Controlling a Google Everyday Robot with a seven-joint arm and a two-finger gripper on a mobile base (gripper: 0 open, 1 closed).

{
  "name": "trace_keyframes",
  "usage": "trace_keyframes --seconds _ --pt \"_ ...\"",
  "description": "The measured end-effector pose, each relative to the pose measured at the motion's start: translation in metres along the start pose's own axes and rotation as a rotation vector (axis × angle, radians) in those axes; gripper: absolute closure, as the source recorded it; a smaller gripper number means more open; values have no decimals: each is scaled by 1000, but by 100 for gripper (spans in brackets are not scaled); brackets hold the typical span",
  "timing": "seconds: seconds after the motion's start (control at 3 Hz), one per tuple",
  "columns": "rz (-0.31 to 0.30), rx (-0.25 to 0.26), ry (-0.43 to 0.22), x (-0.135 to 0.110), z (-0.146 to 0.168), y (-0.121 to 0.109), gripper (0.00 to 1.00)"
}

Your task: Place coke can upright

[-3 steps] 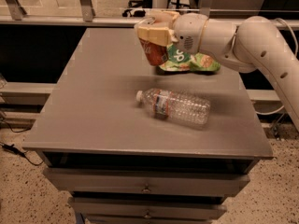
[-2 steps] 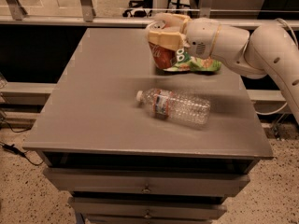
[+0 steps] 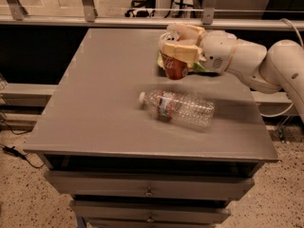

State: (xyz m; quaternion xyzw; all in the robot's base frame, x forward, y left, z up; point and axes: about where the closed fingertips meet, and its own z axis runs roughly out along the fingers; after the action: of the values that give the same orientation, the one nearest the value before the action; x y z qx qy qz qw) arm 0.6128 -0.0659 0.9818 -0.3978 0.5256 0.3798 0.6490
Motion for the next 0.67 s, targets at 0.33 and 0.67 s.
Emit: trace_keyframes --seconds 0.33,0.67 --pt "4 -19 -9 3 -10 7 100" --pt "12 -38 -22 5 -15 12 100"
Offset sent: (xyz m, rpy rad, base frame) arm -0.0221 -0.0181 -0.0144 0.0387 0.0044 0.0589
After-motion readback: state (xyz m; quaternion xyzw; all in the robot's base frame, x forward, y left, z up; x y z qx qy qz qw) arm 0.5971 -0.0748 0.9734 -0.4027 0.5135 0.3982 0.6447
